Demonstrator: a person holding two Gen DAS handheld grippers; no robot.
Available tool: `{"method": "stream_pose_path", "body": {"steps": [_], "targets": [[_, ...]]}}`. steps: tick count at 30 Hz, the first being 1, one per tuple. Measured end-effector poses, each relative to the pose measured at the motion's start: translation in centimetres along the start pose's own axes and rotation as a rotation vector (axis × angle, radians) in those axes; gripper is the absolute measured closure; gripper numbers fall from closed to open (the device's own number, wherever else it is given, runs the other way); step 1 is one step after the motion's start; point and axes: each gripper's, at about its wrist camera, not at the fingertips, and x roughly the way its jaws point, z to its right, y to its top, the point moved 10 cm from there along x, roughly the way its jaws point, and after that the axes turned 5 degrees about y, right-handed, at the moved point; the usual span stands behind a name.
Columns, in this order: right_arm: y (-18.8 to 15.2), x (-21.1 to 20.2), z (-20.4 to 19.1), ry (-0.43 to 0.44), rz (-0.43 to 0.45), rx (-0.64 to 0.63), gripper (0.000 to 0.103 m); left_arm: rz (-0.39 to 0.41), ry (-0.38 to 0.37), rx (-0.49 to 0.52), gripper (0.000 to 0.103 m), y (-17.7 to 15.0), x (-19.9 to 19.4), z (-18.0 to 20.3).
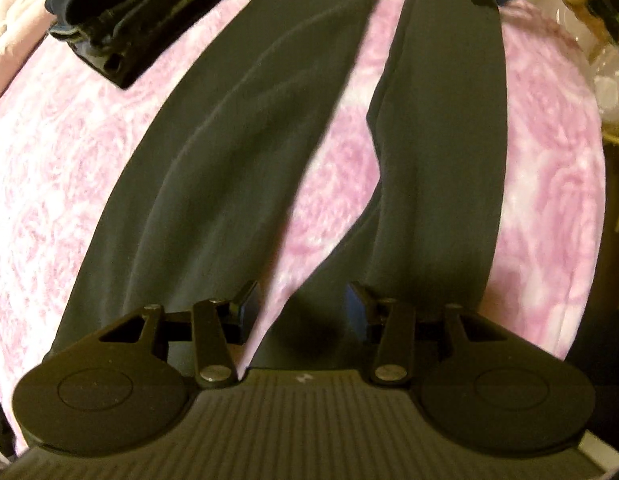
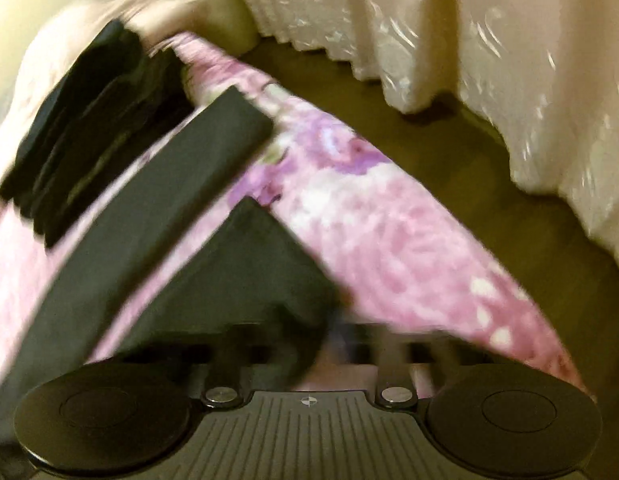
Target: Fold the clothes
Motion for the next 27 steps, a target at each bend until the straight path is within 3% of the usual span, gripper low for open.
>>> {"method": "stream_pose_path", "body": {"steps": [5,9,10,12,13,15,18,21,27], "targets": [[1.0,-6.3,0.5,-0.188,0.026,-0.189,0.095,-0.01,0.04,-0.075,0.061,-2.0,-2.5,-1.8],[-1.6,-6.0,4.8,-0.254,-0.043,-0.055,0.092,-0.041,0.085,-0.195,0.061,-5.3,-3.9,-3.5],[-2.3,-5.8,5.5,-0.267,-0.063,-0.036,0.086,-0.057,0.096,-0.223,0.061,-6.4,-4.1,-3.8],[-2.5,-5.9,5.3,-0.324,-0.044,-0.1,0.044,-0.088,0.128,-0.267,0.061,-9.1,-4.6,-4.5],[-2.3,-6.4,4.7,-0.347,-0.024,-0.143,0.038,-0.098,0.144,-0.28,0.061,-10.2,-4.9,-4.8],[-2.0,-7.4,3.4,-0.381,0.009,-0.223,0.036,-0.111,0.18,-0.318,0.061,-12.7,-5.9,-5.6],[-2.3,-8.6,-0.5,-0.365,0.044,-0.321,0.036,-0.13,0.225,-0.407,0.06,-17.1,-7.4,-7.2],[-4.1,-8.1,-5.7,-0.276,0.035,-0.363,0.036,-0.144,0.279,-0.496,0.06,-22.0,-9.2,-9.3],[-13.5,-4.3,-19.3,-0.054,-0.096,-0.571,0.035,-0.158,0.334,-0.715,0.055,-32.7,-12.2,-13.4]]}}
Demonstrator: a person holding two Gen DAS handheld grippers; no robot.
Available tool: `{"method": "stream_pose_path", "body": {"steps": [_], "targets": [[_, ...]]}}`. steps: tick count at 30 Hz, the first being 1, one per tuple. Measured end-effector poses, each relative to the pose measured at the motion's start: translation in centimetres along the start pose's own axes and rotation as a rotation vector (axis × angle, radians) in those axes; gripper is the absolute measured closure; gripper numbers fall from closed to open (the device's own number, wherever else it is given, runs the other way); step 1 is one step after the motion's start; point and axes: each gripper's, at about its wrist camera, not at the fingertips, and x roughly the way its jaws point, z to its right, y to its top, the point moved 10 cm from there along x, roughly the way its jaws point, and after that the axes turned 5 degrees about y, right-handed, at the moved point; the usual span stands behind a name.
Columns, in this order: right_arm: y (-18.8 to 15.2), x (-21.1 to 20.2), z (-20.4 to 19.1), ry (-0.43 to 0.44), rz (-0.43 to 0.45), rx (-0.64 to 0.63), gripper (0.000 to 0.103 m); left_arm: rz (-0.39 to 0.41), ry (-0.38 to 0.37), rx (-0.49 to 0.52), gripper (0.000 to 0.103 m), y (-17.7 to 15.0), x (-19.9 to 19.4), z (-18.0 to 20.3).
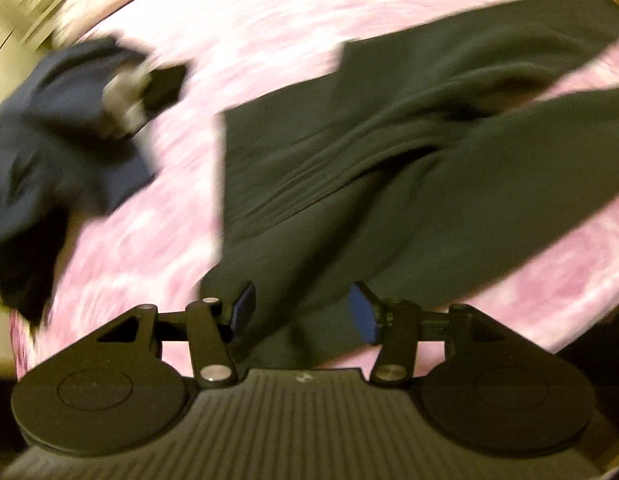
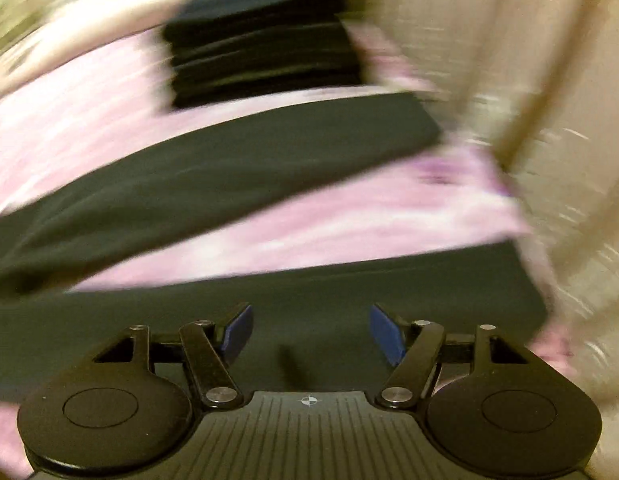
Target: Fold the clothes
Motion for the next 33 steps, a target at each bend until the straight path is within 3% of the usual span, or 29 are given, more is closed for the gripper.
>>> {"method": "stream_pose_path", "body": {"steps": [5,10,12,17,23,28,29,30,31,33], "targets": [[-1.6,2.2,-13.4,0.156,-0.056,-0.168,0.035,-0.02,-0.116,-0.147,0.054,-3.6,2.0,-4.8],[-1.2,2.9,-22.4,0.238,-0.062,-0.341,0.035,0.034,-0.298,-0.257,0.054,-4.6,3.1,-5.9],[0.1,3.4,-25.2,0.268,-0.045,-0.429,0.035,0.082,-0.361,-0.294,0.054,-3.4,2.4,-6.5],[5.2,6.1,-30.9,0.341,-0.022,-0.653,0.035,0.156,-0.401,-0.345,0.054,1.9,2.8,-8.9],[10.6,14.1,-35.3,0.396,-0.099,-0.922,0.035,0.147,-0.38,-0.295,0.054,10.1,7.4,-8.9],[11.8,21.6,-35.2,0.431,-0.228,-1.07,0.035,0.11,-0.382,-0.279,0.054,15.5,13.7,-7.6],[11.7,22.8,-34.9,0.444,-0.258,-1.086,0.04,0.081,-0.4,-0.271,0.057,15.9,15.0,-7.1],[11.4,23.5,-34.5,0.463,-0.293,-1.095,0.077,0.046,-0.423,-0.259,0.06,16.1,16.2,-6.5],[11.0,24.0,-34.0,0.473,-0.327,-1.1,0.091,0.014,-0.437,-0.235,0.072,16.3,17.1,-5.8],[11.0,23.9,-33.5,0.482,-0.351,-1.076,0.102,0.013,-0.428,-0.161,0.08,16.6,17.2,-5.0]]}}
